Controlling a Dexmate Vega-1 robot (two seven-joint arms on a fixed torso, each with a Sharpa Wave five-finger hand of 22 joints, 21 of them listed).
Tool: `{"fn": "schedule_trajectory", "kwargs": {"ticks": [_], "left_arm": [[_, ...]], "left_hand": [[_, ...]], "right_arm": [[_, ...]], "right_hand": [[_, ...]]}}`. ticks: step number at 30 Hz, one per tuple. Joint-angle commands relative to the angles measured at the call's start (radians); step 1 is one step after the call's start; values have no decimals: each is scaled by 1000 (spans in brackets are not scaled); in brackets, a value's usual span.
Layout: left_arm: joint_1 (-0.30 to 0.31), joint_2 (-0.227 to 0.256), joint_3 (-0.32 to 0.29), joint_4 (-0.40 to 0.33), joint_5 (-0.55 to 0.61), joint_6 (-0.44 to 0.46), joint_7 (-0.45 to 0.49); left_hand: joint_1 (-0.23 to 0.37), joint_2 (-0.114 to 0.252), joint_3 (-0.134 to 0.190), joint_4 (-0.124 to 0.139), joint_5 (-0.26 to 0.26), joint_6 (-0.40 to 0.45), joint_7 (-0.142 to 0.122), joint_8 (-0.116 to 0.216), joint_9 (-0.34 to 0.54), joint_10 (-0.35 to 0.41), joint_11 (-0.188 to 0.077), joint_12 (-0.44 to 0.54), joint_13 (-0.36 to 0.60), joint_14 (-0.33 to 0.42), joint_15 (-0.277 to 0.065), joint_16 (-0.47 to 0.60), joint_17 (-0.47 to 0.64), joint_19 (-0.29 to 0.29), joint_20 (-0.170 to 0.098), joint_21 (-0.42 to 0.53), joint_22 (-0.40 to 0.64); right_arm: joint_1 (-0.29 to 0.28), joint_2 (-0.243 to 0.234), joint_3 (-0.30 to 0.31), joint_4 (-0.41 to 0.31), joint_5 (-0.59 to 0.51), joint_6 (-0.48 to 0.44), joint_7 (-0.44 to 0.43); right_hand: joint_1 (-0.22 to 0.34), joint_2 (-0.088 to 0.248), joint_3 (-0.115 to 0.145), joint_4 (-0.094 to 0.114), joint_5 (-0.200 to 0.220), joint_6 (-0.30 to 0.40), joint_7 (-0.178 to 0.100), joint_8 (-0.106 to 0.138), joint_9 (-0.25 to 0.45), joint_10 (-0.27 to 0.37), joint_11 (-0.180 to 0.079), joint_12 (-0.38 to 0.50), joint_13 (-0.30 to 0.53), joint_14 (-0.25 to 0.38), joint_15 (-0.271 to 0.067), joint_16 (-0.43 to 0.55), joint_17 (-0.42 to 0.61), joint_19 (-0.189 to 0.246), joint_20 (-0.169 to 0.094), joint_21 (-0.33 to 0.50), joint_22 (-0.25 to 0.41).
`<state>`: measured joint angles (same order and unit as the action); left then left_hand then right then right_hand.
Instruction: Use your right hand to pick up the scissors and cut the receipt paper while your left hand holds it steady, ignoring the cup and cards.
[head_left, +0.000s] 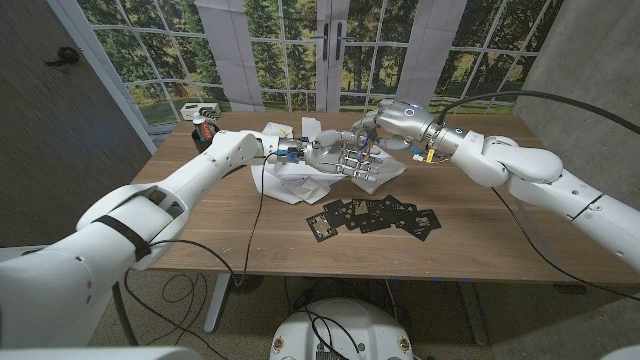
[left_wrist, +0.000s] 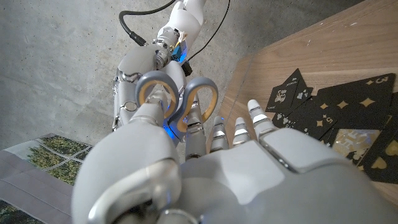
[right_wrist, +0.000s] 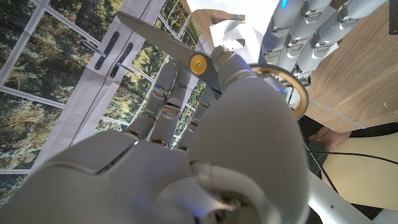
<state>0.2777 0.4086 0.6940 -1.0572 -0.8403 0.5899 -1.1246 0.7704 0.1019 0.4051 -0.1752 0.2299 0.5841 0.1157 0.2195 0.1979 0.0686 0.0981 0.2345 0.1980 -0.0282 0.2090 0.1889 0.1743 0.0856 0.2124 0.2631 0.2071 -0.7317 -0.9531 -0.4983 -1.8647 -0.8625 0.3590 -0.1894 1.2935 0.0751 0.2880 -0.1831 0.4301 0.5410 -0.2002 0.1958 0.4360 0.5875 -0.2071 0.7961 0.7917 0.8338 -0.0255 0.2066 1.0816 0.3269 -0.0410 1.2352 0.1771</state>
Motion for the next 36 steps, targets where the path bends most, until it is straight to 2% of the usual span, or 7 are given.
{"fn": "schedule_trajectory", "kwargs": {"ticks": [1,6,9,18,21,30,36], "left_arm": [[10,13,0,-28,-11,12,28],[9,13,4,-32,-11,17,37],[7,12,8,-32,-9,13,37],[17,17,-2,-59,-21,28,81],[19,17,-5,-63,-28,39,95],[25,18,-8,-75,-40,52,119],[30,19,-11,-91,-45,62,152]], "left_hand": [[18,-1,11,-1,2,12,0,-1,3,6,-2,2,2,9,5,0,4,5,1,10,2],[21,-1,11,2,1,17,2,-1,3,20,-4,7,3,21,1,4,4,11,1,12,3],[31,-5,11,4,-1,33,1,0,4,53,-31,20,7,70,-11,16,5,22,2,16,4],[54,-7,16,2,0,23,-9,-10,5,90,-62,36,18,130,-40,29,8,38,2,23,5],[65,-5,20,2,1,24,-22,-11,6,104,-83,44,24,146,-49,32,10,42,2,25,6],[83,7,24,7,3,34,-65,-10,7,143,-113,72,53,191,-79,45,19,49,2,29,8],[106,30,28,8,3,64,-89,-1,7,197,-173,113,97,202,-84,55,34,52,2,31,9]], "right_arm": [[7,3,-9,-1,-2,-2,7],[4,2,-8,-6,-7,-10,11],[1,1,-7,-7,-8,-13,8],[-7,-4,-1,-10,-9,-23,-1],[-8,-3,-1,-11,-11,-27,-3],[-11,-10,2,-19,-9,-34,6],[-13,-15,4,-22,-5,-25,2]], "right_hand": [[16,26,32,28,6,-5,-1,0,0,11,2,6,3,80,-214,7,6,-7,-102,5,1],[17,25,33,28,7,-7,-1,0,-1,10,1,3,1,82,-214,8,10,-7,-102,5,1],[17,26,34,28,7,-6,-1,0,-1,12,1,4,1,82,-214,8,9,-7,-101,5,1],[14,24,35,28,9,-5,-1,1,-1,15,1,3,0,83,-214,6,7,-5,-98,3,0],[14,24,36,28,9,-5,0,1,-1,15,1,2,-1,84,-214,5,6,-4,-97,3,0],[12,23,36,28,10,-4,-2,1,-2,17,2,5,3,84,-214,3,1,-3,-94,2,0],[11,21,36,28,11,1,-3,2,-3,20,3,6,3,87,-214,4,0,-6,-90,-2,-1]]}}
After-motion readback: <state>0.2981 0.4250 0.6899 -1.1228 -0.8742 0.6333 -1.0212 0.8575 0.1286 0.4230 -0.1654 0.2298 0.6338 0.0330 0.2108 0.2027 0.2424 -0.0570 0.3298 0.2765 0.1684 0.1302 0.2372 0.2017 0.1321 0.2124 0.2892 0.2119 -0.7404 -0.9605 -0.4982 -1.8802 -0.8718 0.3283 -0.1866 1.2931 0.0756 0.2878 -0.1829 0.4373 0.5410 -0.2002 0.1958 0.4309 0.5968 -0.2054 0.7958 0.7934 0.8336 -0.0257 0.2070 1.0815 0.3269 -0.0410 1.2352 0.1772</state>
